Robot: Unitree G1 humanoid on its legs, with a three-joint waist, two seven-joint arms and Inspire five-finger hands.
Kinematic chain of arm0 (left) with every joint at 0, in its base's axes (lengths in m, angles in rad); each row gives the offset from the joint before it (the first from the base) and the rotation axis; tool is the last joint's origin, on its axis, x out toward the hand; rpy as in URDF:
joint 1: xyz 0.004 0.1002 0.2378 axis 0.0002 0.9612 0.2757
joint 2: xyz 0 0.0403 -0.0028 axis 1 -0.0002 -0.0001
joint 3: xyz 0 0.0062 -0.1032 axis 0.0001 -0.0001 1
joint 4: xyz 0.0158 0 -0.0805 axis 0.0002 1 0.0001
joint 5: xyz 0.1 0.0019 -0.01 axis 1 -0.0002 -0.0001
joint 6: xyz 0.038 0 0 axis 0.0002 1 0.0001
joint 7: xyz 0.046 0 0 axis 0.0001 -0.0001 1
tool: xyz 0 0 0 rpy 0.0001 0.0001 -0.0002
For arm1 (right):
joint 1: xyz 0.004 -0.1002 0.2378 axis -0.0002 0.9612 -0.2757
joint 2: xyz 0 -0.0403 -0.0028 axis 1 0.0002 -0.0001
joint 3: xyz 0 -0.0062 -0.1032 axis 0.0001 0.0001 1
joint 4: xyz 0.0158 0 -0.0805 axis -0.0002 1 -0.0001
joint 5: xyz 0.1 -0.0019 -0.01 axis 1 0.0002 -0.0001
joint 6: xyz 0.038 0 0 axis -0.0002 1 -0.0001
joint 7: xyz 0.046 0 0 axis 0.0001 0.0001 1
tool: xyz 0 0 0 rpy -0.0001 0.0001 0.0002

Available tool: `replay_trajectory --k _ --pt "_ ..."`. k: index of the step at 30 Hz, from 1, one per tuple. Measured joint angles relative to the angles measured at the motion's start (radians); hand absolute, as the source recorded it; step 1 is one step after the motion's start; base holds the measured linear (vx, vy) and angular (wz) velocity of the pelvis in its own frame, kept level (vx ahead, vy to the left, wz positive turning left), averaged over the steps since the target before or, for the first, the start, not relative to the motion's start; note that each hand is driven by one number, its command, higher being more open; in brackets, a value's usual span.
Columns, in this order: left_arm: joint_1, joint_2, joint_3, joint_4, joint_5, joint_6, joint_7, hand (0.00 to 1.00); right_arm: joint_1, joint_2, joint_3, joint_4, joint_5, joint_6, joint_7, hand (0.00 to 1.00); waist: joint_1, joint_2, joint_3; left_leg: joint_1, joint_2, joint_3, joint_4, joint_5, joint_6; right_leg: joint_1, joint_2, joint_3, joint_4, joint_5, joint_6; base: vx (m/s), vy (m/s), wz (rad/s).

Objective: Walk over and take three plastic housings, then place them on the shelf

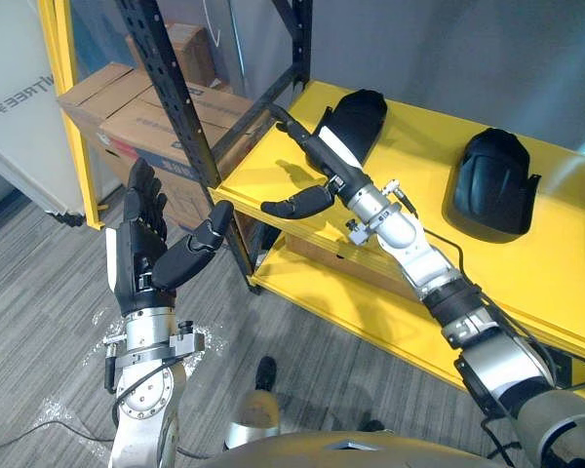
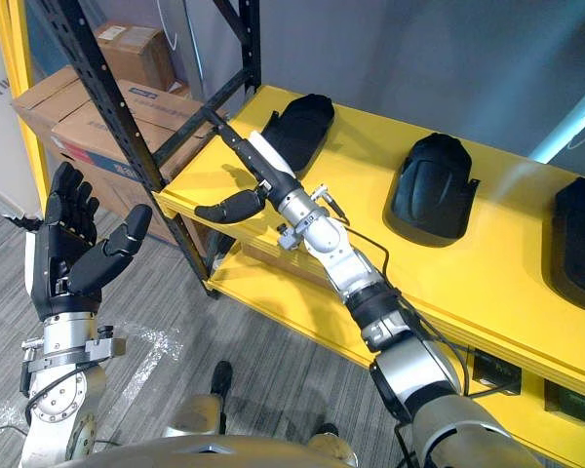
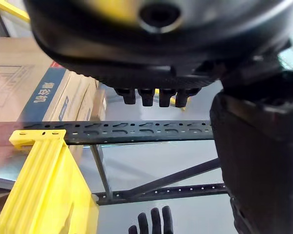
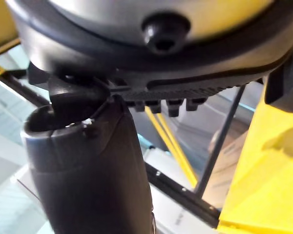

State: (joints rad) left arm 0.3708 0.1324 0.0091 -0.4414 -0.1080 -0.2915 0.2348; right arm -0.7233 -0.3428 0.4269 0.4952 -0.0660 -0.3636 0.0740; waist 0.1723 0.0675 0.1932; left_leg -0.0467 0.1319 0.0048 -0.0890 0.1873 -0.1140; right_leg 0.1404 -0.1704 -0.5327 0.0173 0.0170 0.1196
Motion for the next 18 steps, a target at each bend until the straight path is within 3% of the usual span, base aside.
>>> replay_trajectory --k 6,10,18 --pt "-0.003 -0.002 -0.007 0.000 0.000 -0.040 0.035 1.00 -0.091 -0.039 -0.004 0.137 -0.058 0.025 -0.101 1.00 0.018 0.000 0.000 -0.020 -0.002 -0.015 0.000 0.012 0.006 -0.010 0.000 -0.014 0.001 0.000 0.000 -0.02 -0.004 0.07" --pt "-0.023 -0.018 -0.004 0.000 -0.003 -0.080 0.107 1.00 -0.110 -0.055 -0.004 0.143 -0.096 0.030 -0.106 1.00 0.014 -0.001 0.002 -0.025 -0.003 -0.015 0.000 0.017 0.006 -0.017 0.000 -0.014 0.003 0.001 0.002 0.00 0.000 0.00" --pt "-0.038 -0.019 -0.004 0.000 -0.008 -0.101 0.134 1.00 -0.177 -0.065 -0.003 0.209 -0.124 0.102 -0.074 1.00 0.013 -0.006 0.029 -0.022 0.001 -0.015 0.000 0.016 0.002 -0.021 -0.001 -0.011 0.021 -0.006 -0.006 -0.02 -0.002 0.00"
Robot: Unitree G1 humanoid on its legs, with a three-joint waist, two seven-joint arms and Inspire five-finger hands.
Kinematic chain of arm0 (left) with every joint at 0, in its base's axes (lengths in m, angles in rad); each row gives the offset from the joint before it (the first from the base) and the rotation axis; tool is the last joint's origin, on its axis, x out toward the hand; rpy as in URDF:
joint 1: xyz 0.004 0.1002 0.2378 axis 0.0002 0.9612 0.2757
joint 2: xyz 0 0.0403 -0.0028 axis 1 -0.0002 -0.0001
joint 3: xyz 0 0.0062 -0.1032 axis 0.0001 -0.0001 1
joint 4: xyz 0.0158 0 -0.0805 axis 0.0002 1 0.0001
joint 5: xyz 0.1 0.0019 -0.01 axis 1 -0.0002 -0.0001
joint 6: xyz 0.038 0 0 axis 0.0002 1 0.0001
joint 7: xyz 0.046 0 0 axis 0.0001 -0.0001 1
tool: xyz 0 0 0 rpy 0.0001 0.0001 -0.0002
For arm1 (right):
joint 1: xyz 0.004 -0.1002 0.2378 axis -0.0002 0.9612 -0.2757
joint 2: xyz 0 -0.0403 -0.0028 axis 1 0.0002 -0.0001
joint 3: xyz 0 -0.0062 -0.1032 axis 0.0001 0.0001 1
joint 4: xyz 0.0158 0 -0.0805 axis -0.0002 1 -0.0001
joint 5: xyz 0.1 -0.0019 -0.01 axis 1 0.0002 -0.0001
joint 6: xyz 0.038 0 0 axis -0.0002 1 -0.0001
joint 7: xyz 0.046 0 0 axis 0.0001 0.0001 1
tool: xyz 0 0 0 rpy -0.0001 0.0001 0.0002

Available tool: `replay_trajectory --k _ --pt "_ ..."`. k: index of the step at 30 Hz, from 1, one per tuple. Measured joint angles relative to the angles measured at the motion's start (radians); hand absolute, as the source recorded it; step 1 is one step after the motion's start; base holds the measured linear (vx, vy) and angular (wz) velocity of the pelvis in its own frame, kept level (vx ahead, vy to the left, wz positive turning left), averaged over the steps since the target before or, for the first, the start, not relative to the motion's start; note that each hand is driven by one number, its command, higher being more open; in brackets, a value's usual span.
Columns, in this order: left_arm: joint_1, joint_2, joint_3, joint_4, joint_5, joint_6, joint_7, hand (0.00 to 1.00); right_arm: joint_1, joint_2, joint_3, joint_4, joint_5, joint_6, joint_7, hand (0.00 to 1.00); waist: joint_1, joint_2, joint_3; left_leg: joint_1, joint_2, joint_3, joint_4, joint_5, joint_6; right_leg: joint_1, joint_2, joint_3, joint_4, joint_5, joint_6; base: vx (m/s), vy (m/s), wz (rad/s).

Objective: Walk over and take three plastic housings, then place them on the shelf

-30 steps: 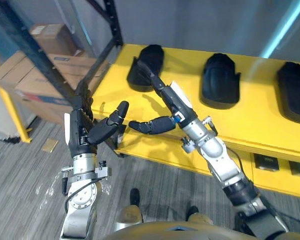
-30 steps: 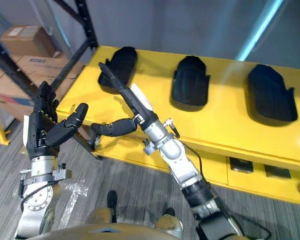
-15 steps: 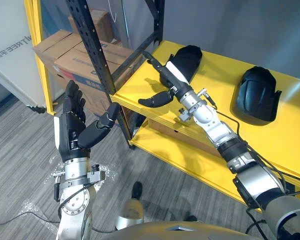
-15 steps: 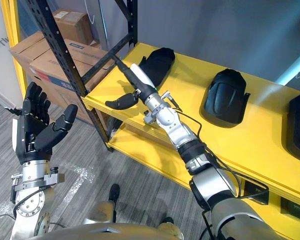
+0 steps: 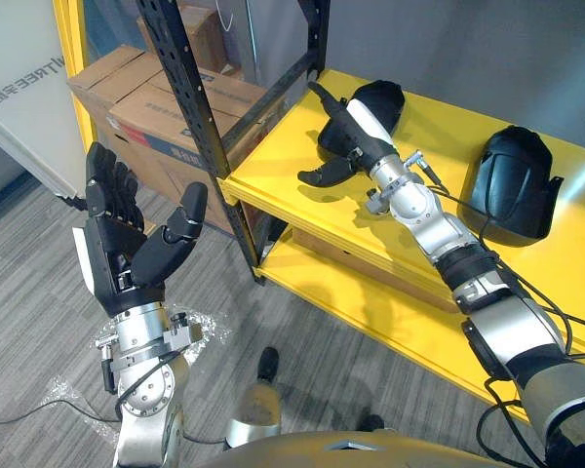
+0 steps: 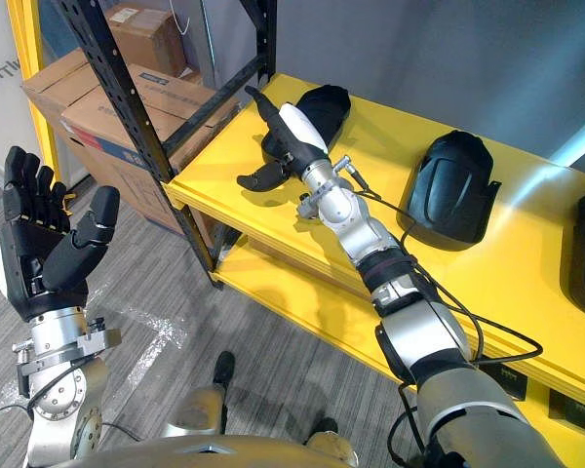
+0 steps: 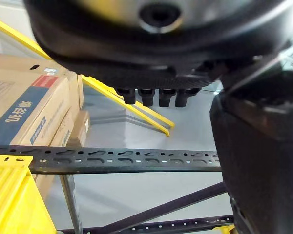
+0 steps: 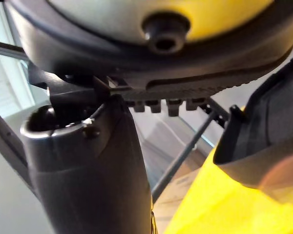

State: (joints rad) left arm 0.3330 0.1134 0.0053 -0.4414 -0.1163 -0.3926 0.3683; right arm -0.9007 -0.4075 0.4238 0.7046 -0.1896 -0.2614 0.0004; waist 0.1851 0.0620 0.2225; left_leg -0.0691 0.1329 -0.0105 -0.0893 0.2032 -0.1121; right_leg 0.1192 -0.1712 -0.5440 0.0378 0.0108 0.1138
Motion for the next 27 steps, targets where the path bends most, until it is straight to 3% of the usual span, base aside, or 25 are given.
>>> replay_trajectory --k 3,12,27 --pt "-0.024 -0.003 0.001 0.000 0.000 0.000 0.001 1.00 -0.020 -0.019 0.012 0.000 0.001 0.018 0.075 1.00 0.000 -0.003 0.025 -0.002 0.001 0.002 0.000 -0.003 -0.004 -0.010 -0.003 0.004 0.012 -0.001 -0.001 -0.06 0.005 -0.03" --pt "-0.029 -0.013 0.001 0.001 0.001 0.003 -0.007 1.00 -0.048 -0.061 0.055 0.000 0.022 0.066 0.262 1.00 -0.005 -0.008 0.028 -0.004 0.000 0.005 0.000 0.003 0.003 -0.014 -0.005 0.006 0.015 0.002 0.004 -0.01 -0.006 -0.01" --pt "-0.033 -0.016 -0.001 0.013 0.005 0.030 -0.001 1.00 -0.061 -0.082 0.082 -0.011 0.101 0.098 0.348 1.00 -0.025 -0.018 0.034 0.015 0.001 0.029 0.000 -0.006 -0.002 -0.014 -0.011 0.032 0.023 0.000 0.001 -0.02 -0.011 -0.04"
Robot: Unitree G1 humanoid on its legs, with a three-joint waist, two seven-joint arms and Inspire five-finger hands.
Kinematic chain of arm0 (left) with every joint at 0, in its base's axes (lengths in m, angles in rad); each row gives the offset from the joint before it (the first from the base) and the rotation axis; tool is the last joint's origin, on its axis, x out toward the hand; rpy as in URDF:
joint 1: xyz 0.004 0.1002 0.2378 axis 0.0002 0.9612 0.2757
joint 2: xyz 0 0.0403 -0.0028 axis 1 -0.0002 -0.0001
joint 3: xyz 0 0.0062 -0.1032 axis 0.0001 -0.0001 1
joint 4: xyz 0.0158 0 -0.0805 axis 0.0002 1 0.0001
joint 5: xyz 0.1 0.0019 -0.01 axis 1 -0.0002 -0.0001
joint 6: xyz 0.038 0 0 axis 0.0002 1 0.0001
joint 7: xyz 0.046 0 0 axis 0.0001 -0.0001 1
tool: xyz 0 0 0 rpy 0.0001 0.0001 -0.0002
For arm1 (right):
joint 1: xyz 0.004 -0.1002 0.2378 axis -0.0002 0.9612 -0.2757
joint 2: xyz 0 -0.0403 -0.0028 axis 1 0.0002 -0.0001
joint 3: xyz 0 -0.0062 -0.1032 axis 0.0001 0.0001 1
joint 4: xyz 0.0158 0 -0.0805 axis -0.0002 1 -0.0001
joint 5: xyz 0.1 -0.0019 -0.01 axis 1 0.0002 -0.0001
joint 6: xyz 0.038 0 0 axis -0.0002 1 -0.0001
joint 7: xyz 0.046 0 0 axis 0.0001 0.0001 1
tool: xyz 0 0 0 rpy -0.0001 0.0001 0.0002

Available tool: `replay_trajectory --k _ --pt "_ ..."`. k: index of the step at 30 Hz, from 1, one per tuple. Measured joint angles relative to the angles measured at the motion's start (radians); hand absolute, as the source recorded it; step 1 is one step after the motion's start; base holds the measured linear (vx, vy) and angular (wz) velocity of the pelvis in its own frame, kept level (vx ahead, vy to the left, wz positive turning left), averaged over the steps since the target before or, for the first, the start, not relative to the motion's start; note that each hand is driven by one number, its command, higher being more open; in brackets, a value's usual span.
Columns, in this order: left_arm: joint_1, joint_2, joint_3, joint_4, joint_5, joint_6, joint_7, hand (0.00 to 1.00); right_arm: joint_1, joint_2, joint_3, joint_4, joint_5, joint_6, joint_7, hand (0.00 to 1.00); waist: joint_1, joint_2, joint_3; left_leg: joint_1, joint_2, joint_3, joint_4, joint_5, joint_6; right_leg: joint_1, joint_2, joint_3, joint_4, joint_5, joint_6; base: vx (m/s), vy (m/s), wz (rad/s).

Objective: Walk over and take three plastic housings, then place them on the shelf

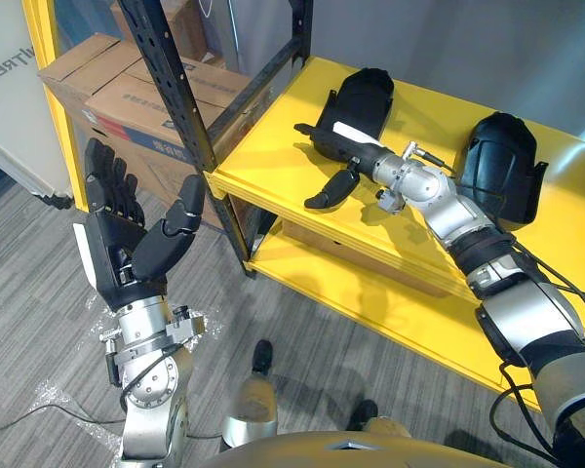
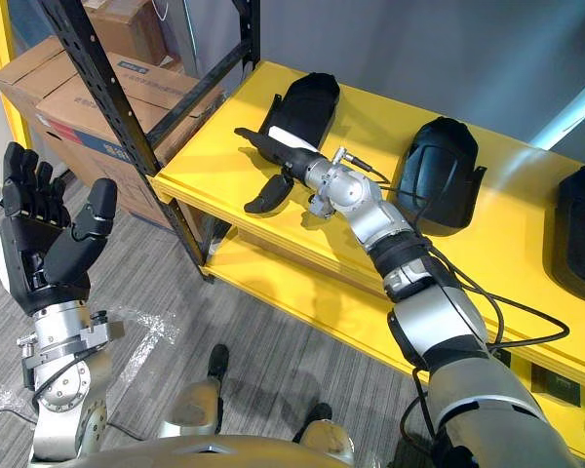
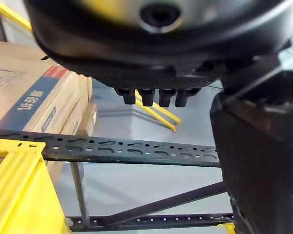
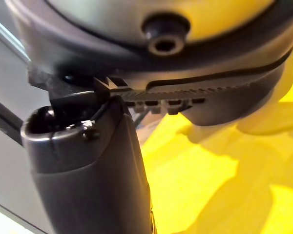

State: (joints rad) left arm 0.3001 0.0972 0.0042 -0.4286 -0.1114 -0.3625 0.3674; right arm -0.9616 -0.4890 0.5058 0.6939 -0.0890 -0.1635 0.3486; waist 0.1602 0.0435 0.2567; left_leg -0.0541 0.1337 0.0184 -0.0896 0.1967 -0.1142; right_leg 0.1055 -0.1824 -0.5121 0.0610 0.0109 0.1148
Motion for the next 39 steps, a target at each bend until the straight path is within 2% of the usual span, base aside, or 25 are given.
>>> replay_trajectory --k 4,14,29,34,36,38,39 --pt "0.000 0.000 -0.003 0.002 0.000 0.019 0.000 1.00 0.000 -0.008 0.000 -0.004 0.064 0.003 0.035 1.00 0.000 -0.002 0.001 0.004 0.000 0.006 0.000 -0.002 0.000 0.000 -0.001 0.006 0.001 0.000 0.000 0.00 -0.019 -0.04" --pt "-0.019 0.002 -0.041 0.005 0.000 0.041 0.000 1.00 0.004 -0.008 0.015 -0.048 0.106 0.020 0.077 1.00 -0.002 -0.002 0.001 0.010 0.000 0.024 0.000 -0.004 0.002 -0.010 -0.004 0.024 0.007 0.000 0.000 0.00 -0.016 -0.05" --pt "-0.017 0.006 -0.056 0.006 0.000 0.061 0.002 1.00 0.028 0.027 0.018 -0.062 0.147 0.022 0.052 1.00 -0.001 0.000 0.000 0.013 0.000 0.026 0.000 0.000 0.006 -0.009 -0.005 0.026 0.007 0.001 0.000 0.00 -0.004 0.00" --pt "-0.017 0.023 -0.077 0.006 0.000 0.061 0.000 1.00 0.037 0.031 0.036 -0.062 0.119 0.014 -0.023 1.00 -0.002 0.001 -0.001 0.013 0.000 0.026 0.000 0.000 0.006 -0.009 -0.005 0.026 0.007 0.001 0.000 0.00 0.000 0.00" --pt "-0.017 0.023 -0.076 0.009 0.000 0.061 0.003 1.00 0.046 0.031 0.037 -0.060 0.058 -0.015 -0.102 1.00 -0.001 0.002 -0.002 0.013 -0.001 0.026 0.000 0.001 0.008 -0.009 -0.006 0.026 0.006 0.002 0.002 0.00 0.000 0.00" --pt "-0.019 0.023 -0.079 0.027 0.000 0.061 0.011 1.00 0.049 0.027 0.033 -0.059 -0.044 -0.100 -0.301 1.00 -0.002 0.005 -0.004 0.013 -0.001 0.029 0.000 0.002 0.008 -0.009 -0.006 0.028 0.004 0.006 0.007 0.00 0.000 0.00" --pt "-0.019 0.023 -0.081 0.037 0.000 0.061 0.014 1.00 0.049 0.026 0.024 -0.062 -0.067 -0.129 -0.359 1.00 -0.002 0.006 -0.005 0.013 -0.001 0.030 0.000 0.002 0.008 -0.010 -0.006 0.029 0.004 0.007 0.008 0.00 0.000 -0.04"
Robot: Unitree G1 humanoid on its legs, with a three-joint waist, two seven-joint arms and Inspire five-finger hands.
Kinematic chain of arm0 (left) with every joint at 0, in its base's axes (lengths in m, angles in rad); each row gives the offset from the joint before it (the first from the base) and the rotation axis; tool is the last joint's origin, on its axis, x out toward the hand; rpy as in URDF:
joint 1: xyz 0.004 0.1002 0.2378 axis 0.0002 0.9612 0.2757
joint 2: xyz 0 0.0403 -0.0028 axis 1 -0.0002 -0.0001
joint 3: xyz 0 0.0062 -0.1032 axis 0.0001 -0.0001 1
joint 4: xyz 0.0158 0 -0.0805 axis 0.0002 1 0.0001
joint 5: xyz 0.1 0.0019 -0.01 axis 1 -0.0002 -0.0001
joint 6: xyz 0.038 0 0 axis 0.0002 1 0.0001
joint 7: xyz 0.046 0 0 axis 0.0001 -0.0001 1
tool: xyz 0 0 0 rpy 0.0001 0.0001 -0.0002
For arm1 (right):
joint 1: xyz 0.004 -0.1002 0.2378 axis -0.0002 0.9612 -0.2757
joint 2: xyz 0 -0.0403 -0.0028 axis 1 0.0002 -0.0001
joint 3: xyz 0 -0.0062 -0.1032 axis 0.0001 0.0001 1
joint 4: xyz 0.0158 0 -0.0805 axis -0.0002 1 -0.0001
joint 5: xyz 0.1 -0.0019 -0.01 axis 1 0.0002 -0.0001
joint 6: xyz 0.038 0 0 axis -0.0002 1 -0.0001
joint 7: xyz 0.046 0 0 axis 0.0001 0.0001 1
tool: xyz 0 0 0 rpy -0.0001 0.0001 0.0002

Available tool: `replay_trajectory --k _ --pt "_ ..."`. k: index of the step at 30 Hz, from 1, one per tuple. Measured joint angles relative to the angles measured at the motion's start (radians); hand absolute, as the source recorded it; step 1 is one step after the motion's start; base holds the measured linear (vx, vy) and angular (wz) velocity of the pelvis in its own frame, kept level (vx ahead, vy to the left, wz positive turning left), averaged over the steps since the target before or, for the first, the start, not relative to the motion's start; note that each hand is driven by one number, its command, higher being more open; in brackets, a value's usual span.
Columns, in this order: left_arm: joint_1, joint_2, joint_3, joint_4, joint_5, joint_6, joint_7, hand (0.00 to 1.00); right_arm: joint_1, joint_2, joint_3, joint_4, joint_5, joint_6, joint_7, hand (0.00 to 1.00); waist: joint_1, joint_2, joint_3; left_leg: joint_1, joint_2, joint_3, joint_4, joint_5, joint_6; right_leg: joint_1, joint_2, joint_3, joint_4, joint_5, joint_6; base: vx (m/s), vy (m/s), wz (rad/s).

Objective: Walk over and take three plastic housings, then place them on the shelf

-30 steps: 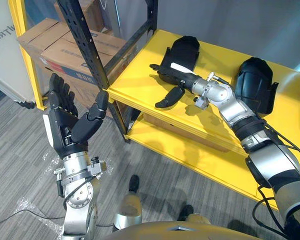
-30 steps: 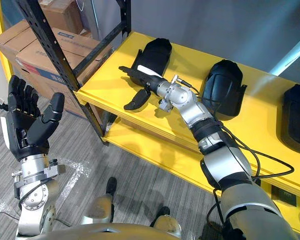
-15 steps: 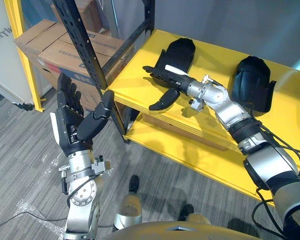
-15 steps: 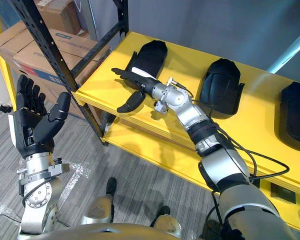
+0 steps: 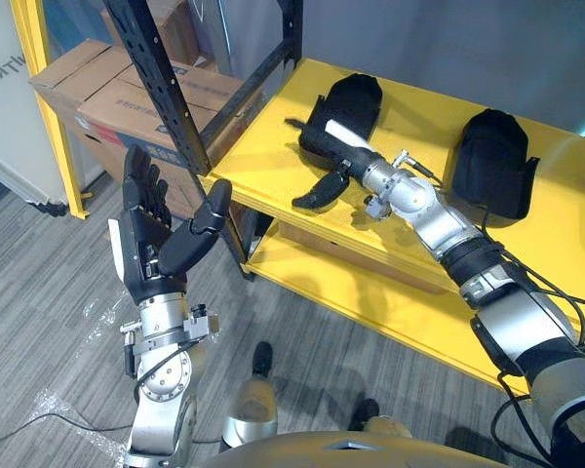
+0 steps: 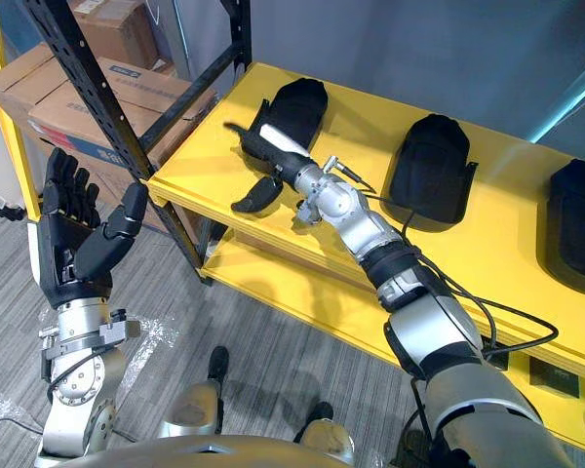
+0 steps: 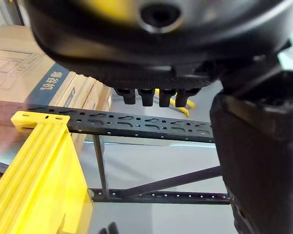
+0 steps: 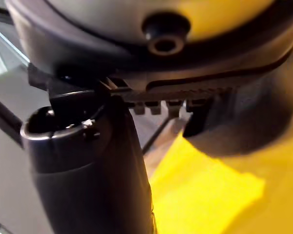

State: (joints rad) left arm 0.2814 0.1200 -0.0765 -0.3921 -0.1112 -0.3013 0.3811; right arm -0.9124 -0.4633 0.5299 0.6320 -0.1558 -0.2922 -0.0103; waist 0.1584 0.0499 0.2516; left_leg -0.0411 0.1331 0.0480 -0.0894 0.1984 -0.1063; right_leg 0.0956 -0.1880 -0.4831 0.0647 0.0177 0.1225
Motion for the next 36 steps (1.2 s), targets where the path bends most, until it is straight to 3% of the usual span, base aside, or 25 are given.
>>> replay_trajectory --k 2,3,5,7,11,16,21,23,26,29,31,33,36 --pt "0.001 0.000 -0.018 0.036 0.000 0.000 0.015 1.00 0.019 0.000 -0.098 -0.072 -0.071 -0.076 -0.197 1.00 0.001 0.007 -0.006 0.000 0.000 0.003 0.000 0.002 0.001 0.000 0.000 0.003 -0.006 0.003 0.003 0.00 0.000 -0.02" --pt "0.002 0.000 -0.024 0.041 0.000 0.000 0.022 1.00 0.036 0.000 -0.134 -0.119 -0.075 -0.091 -0.242 1.00 0.001 0.007 -0.007 0.000 -0.001 0.004 0.000 0.002 0.001 0.001 0.001 0.003 -0.011 0.004 0.004 0.00 0.000 0.00" --pt "0.005 0.000 -0.027 0.042 0.000 -0.001 0.039 1.00 0.124 0.007 -0.284 -0.334 -0.067 -0.147 -0.389 1.00 0.000 0.005 -0.018 0.000 -0.001 0.011 0.000 0.001 0.001 0.000 0.001 0.009 -0.018 0.007 0.006 0.01 -0.012 -0.06" --pt "0.007 0.000 -0.018 0.042 -0.018 -0.013 0.044 1.00 0.211 0.008 -0.379 -0.476 -0.062 -0.181 -0.442 1.00 -0.005 0.002 -0.042 0.000 -0.002 0.022 0.000 -0.001 -0.001 -0.004 0.000 0.018 -0.021 0.007 0.007 0.03 -0.023 -0.13" --pt "0.024 0.000 0.085 0.042 -0.039 -0.065 0.067 1.00 0.513 0.014 -0.555 -0.784 -0.033 -0.193 -0.451 1.00 -0.063 -0.003 -0.078 0.030 0.003 0.054 0.000 -0.016 -0.004 0.012 0.004 0.041 -0.033 0.007 0.007 0.01 -0.029 -0.19" --pt "0.051 -0.013 0.251 0.042 -0.033 -0.103 0.135 1.00 0.864 0.108 -0.802 -0.928 -0.031 -0.174 -0.433 1.00 -0.109 -0.011 -0.121 0.059 0.025 0.130 -0.001 -0.051 -0.015 0.009 0.024 0.112 -0.071 0.017 0.003 0.01 -0.031 -0.47" --pt "0.122 -0.089 0.404 0.041 0.004 -0.117 0.233 1.00 1.118 0.271 -1.045 -0.899 0.053 -0.084 -0.431 1.00 -0.168 -0.014 -0.159 0.085 0.045 0.197 0.000 -0.066 -0.025 -0.006 0.042 0.176 -0.086 0.029 -0.002 0.06 -0.041 -0.39" --pt "0.160 -0.150 0.499 0.056 0.004 -0.136 0.316 1.00 1.233 0.363 -1.127 -0.827 0.132 -0.054 -0.432 1.00 -0.194 -0.015 -0.162 0.103 0.057 0.223 0.000 -0.074 -0.035 -0.005 0.053 0.202 -0.086 0.026 -0.007 0.07 -0.050 -0.35" --pt "0.177 -0.192 0.609 0.176 0.007 -0.176 0.465 1.00 1.319 0.453 -1.169 -0.698 0.195 -0.037 -0.435 1.00 -0.214 -0.010 -0.168 0.124 0.070 0.254 0.000 -0.086 -0.044 -0.004 0.066 0.234 -0.087 0.022 -0.012 0.05 -0.032 -0.33" --pt "0.170 -0.191 0.648 0.369 0.028 -0.203 0.546 1.00 1.337 0.473 -1.153 -0.554 0.214 -0.020 -0.431 1.00 -0.218 -0.008 -0.177 0.138 0.074 0.273 0.000 -0.093 -0.046 -0.002 0.069 0.245 -0.085 0.020 -0.011 0.01 -0.009 -0.17" --pt "0.155 -0.191 0.639 0.531 0.018 -0.204 0.508 1.00 1.333 0.471 -1.102 -0.438 0.232 0.005 -0.406 1.00 -0.213 -0.010 -0.189 0.138 0.074 0.274 0.000 -0.104 -0.046 -0.001 0.068 0.244 -0.083 0.018 -0.009 -0.01 0.005 0.02" --pt "0.146 -0.185 0.601 0.660 -0.045 -0.193 0.398 1.00 1.318 0.469 -1.033 -0.336 0.297 0.013 -0.364 1.00 -0.207 -0.011 -0.194 0.140 0.074 0.273 0.000 -0.104 -0.045 0.002 0.067 0.243 -0.081 0.013 -0.015 -0.02 0.005 0.03" --pt "0.115 -0.160 0.489 0.924 -0.149 -0.109 0.193 1.00 1.226 0.465 -0.957 -0.056 0.365 0.031 -0.299 1.00 -0.184 -0.013 -0.192 0.154 0.069 0.271 -0.001 -0.103 -0.043 0.013 0.061 0.241 -0.076 0.010 -0.015 -0.04 0.016 0.04"
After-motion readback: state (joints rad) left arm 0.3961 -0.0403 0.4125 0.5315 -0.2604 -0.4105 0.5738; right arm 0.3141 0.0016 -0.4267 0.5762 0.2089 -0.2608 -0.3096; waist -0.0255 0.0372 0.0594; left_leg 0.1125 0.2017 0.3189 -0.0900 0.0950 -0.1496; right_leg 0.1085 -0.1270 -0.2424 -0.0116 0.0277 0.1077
